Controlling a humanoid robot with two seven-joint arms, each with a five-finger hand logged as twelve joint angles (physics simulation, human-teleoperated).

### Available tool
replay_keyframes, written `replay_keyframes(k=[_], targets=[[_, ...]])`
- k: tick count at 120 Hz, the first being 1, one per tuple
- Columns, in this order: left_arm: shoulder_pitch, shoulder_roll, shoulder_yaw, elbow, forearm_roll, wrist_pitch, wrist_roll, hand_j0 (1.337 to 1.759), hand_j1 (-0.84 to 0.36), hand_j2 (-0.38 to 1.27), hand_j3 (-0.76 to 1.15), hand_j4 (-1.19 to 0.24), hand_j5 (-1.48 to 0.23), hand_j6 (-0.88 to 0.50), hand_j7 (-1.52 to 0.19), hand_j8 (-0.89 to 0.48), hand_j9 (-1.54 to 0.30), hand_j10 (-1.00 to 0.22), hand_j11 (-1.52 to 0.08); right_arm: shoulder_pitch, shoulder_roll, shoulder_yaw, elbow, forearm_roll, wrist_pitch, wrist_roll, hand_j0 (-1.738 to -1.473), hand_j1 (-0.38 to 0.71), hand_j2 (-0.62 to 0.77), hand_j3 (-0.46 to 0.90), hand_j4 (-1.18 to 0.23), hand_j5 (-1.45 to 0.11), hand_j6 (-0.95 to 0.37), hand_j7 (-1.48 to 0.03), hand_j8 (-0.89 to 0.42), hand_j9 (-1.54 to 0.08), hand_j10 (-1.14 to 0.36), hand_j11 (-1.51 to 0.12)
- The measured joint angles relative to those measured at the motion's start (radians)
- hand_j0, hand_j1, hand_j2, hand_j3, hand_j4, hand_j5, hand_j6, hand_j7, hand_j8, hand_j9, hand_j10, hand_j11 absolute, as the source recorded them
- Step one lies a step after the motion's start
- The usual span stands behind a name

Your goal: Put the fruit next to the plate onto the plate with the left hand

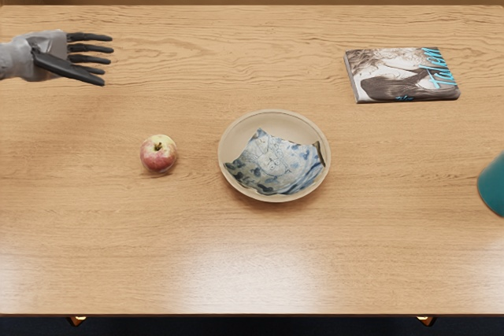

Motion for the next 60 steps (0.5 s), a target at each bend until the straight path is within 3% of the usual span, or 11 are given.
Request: replay_keyframes(k=[23,40,60], targets=[[-0.002,0.003,0.001,-0.004,0.005,0.0,0.002,1.658,0.05,0.05,0.0,-0.25,-0.32,-0.25,-0.32,-0.25,-0.32,-0.25,-0.32,-0.005,0.0,-0.002,-0.001,0.0,-0.016,0.002,-1.658,-0.31,-0.01,0.0,-0.03,-0.05,-0.03,-0.05,-0.03,-0.05,-0.03,-0.05],[-0.111,0.0,0.001,-0.078,0.102,0.0,0.053,1.658,0.05,0.05,0.0,-0.25,-0.32,-0.25,-0.32,-0.25,-0.32,-0.25,-0.32,-0.006,0.0,-0.003,-0.002,0.0,-0.019,-0.001,-1.658,-0.31,-0.01,0.0,-0.03,-0.05,-0.03,-0.05,-0.03,-0.05,-0.03,-0.05],[-0.184,0.015,0.012,-0.17,0.321,0.0,0.072,1.658,0.05,0.05,0.0,-0.25,-0.32,-0.25,-0.32,-0.25,-0.32,-0.25,-0.32,-0.006,0.0,-0.003,-0.002,0.0,-0.019,-0.001,-1.658,-0.31,-0.01,0.0,-0.03,-0.05,-0.03,-0.05,-0.03,-0.05,-0.03,-0.05]])
